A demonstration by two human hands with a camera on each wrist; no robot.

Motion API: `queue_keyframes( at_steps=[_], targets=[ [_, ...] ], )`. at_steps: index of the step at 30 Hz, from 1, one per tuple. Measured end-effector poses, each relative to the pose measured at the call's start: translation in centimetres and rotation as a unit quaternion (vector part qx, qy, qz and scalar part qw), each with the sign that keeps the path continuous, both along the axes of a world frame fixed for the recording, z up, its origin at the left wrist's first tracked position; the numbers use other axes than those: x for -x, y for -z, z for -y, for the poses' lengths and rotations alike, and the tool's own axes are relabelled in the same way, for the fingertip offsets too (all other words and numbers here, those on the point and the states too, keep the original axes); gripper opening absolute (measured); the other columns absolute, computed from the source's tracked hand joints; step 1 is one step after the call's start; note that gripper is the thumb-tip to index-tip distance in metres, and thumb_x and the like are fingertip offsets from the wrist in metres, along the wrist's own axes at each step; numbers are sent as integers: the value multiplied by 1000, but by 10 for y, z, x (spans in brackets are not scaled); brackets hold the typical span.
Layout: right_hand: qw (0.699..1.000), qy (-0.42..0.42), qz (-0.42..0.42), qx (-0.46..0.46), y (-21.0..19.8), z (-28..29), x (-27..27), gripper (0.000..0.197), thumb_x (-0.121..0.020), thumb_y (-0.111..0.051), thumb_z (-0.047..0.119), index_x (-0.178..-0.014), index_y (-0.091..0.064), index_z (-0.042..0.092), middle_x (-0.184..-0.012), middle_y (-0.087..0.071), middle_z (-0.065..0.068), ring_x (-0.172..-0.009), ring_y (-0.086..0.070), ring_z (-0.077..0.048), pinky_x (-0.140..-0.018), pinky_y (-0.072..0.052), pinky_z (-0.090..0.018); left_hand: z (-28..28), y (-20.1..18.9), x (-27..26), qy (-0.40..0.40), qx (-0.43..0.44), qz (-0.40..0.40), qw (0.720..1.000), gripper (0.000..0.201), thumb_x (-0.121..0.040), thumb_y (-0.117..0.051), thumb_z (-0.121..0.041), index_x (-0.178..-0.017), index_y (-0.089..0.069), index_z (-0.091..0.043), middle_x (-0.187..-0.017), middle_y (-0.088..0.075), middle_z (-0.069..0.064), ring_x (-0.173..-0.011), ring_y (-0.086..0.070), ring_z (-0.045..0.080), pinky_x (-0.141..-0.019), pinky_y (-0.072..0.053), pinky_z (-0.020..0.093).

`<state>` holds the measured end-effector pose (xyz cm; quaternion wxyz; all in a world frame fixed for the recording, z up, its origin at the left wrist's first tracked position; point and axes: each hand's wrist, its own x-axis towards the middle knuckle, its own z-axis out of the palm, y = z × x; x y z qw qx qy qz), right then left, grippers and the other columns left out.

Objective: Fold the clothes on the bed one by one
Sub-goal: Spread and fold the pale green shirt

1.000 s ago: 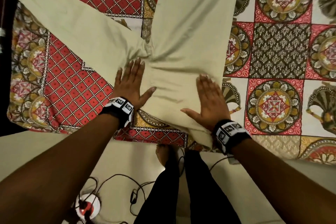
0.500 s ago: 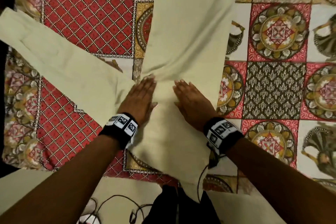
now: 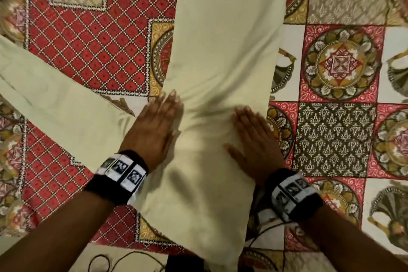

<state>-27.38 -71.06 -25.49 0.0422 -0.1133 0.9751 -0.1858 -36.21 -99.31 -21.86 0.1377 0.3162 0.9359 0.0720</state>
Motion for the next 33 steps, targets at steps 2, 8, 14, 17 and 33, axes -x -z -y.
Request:
queue_keyframes(
  at_steps=[2,8,14,17,33],
  targets=[
    [998,-52,-25,-16,-6,-10,23,62,-106,-35,44,-149,-44,-1,-158,-38,-18,-149,-32,-32,-121,-28,-47,-15,8,17,83,8,15,996,61,-99,-28,-23,-157,-20,-7,-164,-18,12,-151,-18,29,-121,-16,44],
    [989,-128,51,-50,10,-49,80,74,-104,-37,54,-155,-31,0,-163,-29,-18,-151,-27,-33,-120,-29,-52,-4,42,107,183,123,39,975,79,-96,-14,-66,-160,-7,-20,-166,-7,0,-152,-15,22,-122,-14,47],
    [990,45,79,-110,8,-62,67,119,-82,-36,91,-160,-11,4,-168,-11,-13,-157,-7,-27,-126,-8,-50,11,36,169,47,136,36,989,82,-87,-15,-79,-156,8,-40,-166,1,-14,-154,0,16,-120,-1,55],
    [988,94,93,-84,5,-61,61,116,-84,-36,88,-160,-10,5,-169,-9,-13,-157,-5,-27,-126,-8,-51,8,30,164,4,113,46,993,83,-89,-23,-74,-158,1,-35,-167,-1,-9,-154,0,19,-122,-3,55],
    [807,443,163,355,-18,-139,311,44,-65,-79,62,-71,-74,19,-79,-75,-8,-72,-72,-27,-74,-60,-46,-104,-8,316,-387,-118,321,856,36,-84,-72,-53,-80,-56,-21,-80,-56,3,-69,-50,20,-64,-42,28]
  ],
)
